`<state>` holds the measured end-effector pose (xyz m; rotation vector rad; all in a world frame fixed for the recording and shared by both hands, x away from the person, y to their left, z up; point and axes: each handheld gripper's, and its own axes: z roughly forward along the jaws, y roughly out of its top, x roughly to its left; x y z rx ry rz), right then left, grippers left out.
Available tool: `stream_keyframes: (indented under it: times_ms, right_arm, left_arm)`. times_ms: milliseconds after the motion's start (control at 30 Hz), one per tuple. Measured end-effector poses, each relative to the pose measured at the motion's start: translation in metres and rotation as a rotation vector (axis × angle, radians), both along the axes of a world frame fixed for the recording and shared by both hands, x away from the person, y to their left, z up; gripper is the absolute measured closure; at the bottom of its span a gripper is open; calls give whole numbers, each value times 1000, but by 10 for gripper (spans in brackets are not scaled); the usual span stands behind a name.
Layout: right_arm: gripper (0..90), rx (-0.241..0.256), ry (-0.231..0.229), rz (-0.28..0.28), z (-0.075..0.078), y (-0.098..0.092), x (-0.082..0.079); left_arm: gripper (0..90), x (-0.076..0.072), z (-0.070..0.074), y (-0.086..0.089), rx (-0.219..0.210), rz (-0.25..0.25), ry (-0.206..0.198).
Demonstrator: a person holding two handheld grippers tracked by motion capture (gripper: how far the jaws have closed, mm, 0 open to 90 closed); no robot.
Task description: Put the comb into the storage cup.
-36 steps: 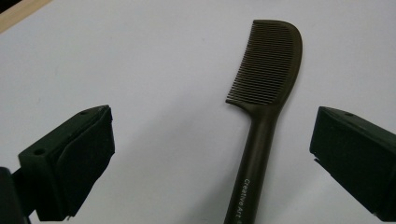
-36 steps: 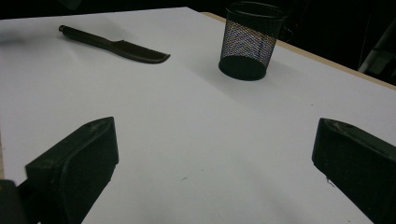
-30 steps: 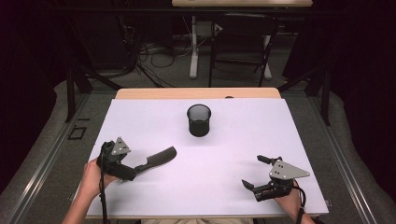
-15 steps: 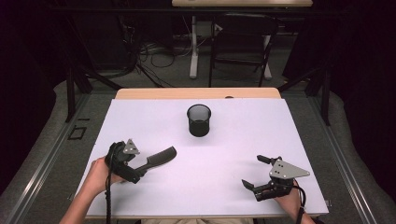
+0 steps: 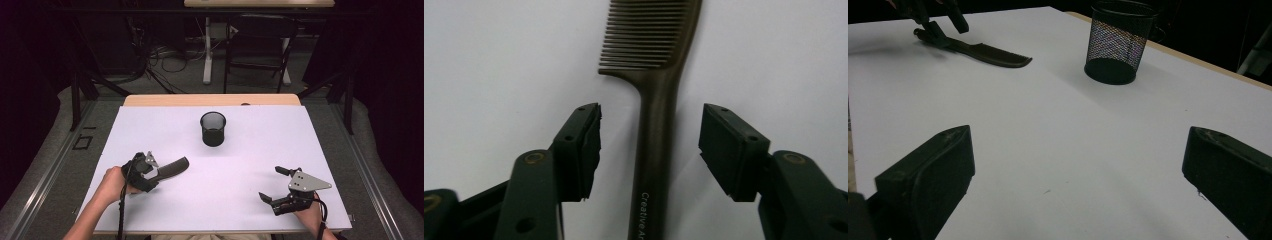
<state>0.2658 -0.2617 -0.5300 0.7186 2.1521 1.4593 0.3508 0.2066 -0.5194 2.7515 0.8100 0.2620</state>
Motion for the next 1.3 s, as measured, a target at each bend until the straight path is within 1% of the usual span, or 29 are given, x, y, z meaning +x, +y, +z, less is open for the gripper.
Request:
stream_keyframes:
  times_ms: [67, 100, 133, 167, 200, 233, 267, 300, 333, 400, 433, 467, 500, 533, 633, 667, 833, 900, 967, 1000, 1167, 1200, 1267, 1300]
  right_arm:
    - [0, 0, 2, 0, 0, 0, 0]
    - [0, 0, 2, 0, 0, 0, 0]
    - [0, 1, 1, 0, 0, 0, 0]
    - [0, 1, 3, 1, 0, 0, 0]
    - [0, 2, 4, 1, 0, 0, 0]
    - [0, 2, 5, 1, 0, 0, 0]
    - [0, 2, 4, 1, 0, 0, 0]
    - [0, 2, 4, 1, 0, 0, 0]
    - [0, 1, 6, 2, 0, 0, 0]
    - [0, 2, 6, 3, 0, 0, 0]
    - [0, 2, 6, 3, 0, 0, 0]
    - [0, 1, 6, 1, 0, 0, 0]
    - [0, 3, 7, 1, 0, 0, 0]
    - [0, 4, 7, 0, 0, 0, 0]
    - [0, 3, 8, 2, 0, 0, 0]
    - [0, 3, 8, 3, 0, 0, 0]
    - [0, 7, 14, 0, -1, 0, 0]
    - [0, 6, 15, 0, -1, 0, 0]
    - [0, 3, 12, 2, -1, 0, 0]
    - [0, 2, 11, 3, 0, 0, 0]
    - [0, 5, 16, -1, -1, 0, 0]
    - [0, 2, 11, 1, -1, 0, 1]
    - [0, 4, 10, -1, -1, 0, 1]
    - [0, 4, 10, -1, -1, 0, 1]
  left_arm:
    - [512, 3, -1, -2, 6, -6, 23]
    - [542, 3, -1, -2, 6, -6, 23]
    - [542, 4, -1, -3, 11, -11, 32]
    - [572, 6, -2, -5, 15, -13, 49]
    - [584, 8, -2, -6, 25, -14, 53]
    - [603, 9, -3, -6, 23, -18, 61]
    - [618, 9, -3, -6, 23, -18, 61]
    - [618, 10, -3, -7, 21, -17, 71]
    - [644, 13, -3, -8, 27, -18, 88]
    - [658, 15, -4, -9, 36, -20, 106]
    - [658, 15, -4, -9, 36, -20, 106]
    - [660, 16, -5, -9, 38, -25, 115]
    - [663, 18, -6, -10, 48, -29, 135]
    - [666, 18, -6, -10, 49, -33, 142]
    - [693, 20, -6, -10, 46, -31, 145]
    - [712, 21, -6, -9, 37, -40, 150]
    - [723, 23, -6, -7, 32, -55, 162]
    - [725, 23, -6, -6, 15, -52, 162]
    - [726, 23, -6, -5, 11, -54, 163]
    - [726, 22, -5, -3, -4, -50, 155]
    - [726, 19, 0, 0, -35, -39, 132]
    - [726, 19, 0, 0, -35, -39, 132]
    - [726, 16, 4, 2, -62, -34, 116]
    - [726, 16, 4, 2, -62, -34, 116]
